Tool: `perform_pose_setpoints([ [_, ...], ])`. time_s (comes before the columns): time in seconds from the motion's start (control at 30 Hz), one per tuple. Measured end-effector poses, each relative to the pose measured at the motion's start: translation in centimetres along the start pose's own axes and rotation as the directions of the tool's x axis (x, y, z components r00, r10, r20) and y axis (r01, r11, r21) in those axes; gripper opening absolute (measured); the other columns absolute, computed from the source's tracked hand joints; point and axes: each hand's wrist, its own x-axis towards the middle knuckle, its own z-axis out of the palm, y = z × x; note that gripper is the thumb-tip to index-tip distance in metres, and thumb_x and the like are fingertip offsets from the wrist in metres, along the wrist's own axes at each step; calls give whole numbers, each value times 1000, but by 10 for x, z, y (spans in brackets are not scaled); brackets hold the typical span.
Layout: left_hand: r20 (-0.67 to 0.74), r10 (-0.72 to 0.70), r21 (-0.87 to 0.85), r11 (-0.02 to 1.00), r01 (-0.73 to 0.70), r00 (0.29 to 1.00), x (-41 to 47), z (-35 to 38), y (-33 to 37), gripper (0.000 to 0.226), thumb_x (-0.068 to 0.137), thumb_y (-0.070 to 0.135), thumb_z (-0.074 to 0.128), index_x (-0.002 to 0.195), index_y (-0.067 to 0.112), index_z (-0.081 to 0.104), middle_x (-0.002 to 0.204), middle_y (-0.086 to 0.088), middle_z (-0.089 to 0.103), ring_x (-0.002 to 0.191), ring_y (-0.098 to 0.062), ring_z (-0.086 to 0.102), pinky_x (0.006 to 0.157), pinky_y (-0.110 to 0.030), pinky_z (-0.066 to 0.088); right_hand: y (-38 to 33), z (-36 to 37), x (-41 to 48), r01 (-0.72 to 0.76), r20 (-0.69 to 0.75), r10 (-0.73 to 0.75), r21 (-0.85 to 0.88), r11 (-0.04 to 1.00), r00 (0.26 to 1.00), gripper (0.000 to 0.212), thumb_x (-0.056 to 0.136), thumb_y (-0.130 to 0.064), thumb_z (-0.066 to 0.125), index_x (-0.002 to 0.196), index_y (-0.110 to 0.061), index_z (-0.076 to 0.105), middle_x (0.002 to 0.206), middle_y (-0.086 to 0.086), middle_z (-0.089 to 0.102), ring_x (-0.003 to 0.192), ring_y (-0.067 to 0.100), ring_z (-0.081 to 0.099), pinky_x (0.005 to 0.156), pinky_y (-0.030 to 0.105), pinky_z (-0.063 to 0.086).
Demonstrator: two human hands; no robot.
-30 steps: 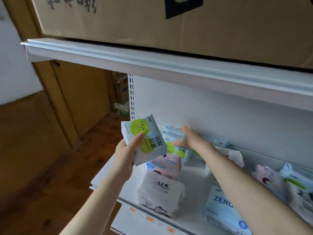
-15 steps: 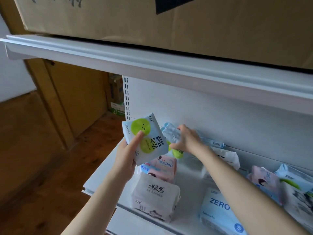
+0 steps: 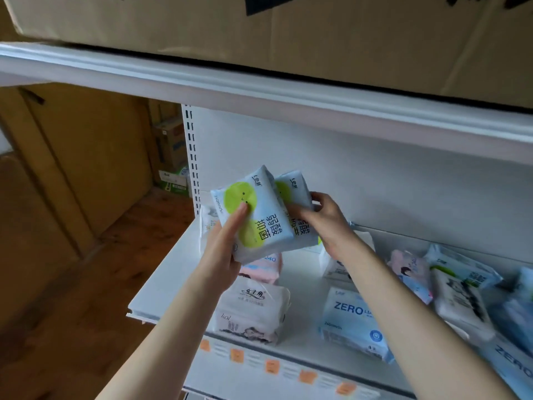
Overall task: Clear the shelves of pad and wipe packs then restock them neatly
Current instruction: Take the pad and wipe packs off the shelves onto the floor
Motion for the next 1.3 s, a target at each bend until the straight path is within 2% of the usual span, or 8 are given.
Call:
perform_pose_setpoints([
  [0.17,48,28,-5,1000,-28,998,-36,-8,15,40,82,33,60,116,13,60,105,-9,71,92,-20,70,79,-34,58,-12,18,-34,12,202,-23,55,998,979,49,80,-31,71,123,-18,52,96,-1,66,83,11,65,67,26,48],
  [0.3,-116,158,-4,987,-159,981,-93,-32,32,39,74,35,55,107,16,62,91,-4,74,77,-16,71,66,-29,59,-26,59,-70,55,424,-89,92,994,901,34,85,-37,60,113,-19,56,91,-6,66,75,2,66,63,18,50],
  [0.43,-378,229,-26,966,-258,897,-182,-67,29,37,75,37,55,105,19,65,96,-4,73,81,-17,71,70,-30,58,-9,117,-124,84,692,-90,43,996,716,53,65,-53,62,109,-23,57,104,-1,67,95,13,66,74,24,52],
  [0.63,-724,107,-89,965,-245,681,-332,-123,-29,28,93,37,45,101,19,66,90,-3,74,74,-16,72,58,-27,57,76,187,-228,-24,917,133,-134,991,376,25,89,-35,59,99,-13,63,95,6,71,79,9,68,61,19,51],
  [0.73,-817,55,-131,952,-277,574,-401,-144,-61,28,94,37,46,100,19,66,90,-3,75,76,-16,72,65,-29,57,120,212,-285,-60,937,255,-248,967,238,27,90,-36,58,101,-12,63,99,8,71,82,14,67,63,22,52],
  [0.93,-885,-122,-293,897,-331,450,-516,-194,-138,32,92,37,49,111,16,65,105,-7,72,88,-20,71,75,-31,57,212,243,-392,-115,863,498,-488,865,86,33,93,-29,55,118,-8,58,102,5,69,72,5,67,53,15,47],
  [1.13,-869,-331,-464,803,-373,369,-606,-261,-240,48,77,28,59,121,8,60,111,-13,69,88,-23,69,78,-33,56,335,256,-485,-152,723,688,-674,723,67,33,93,-27,55,118,-5,60,93,4,69,64,3,66,49,13,45],
  [1.3,-817,-501,-573,761,-305,285,-639,-338,-338,19,89,29,56,98,15,67,86,-5,75,69,-17,71,67,-29,57,463,276,-527,-185,588,805,-785,592,82,39,90,-32,58,116,-3,61,102,11,70,74,14,66,51,17,48],
])
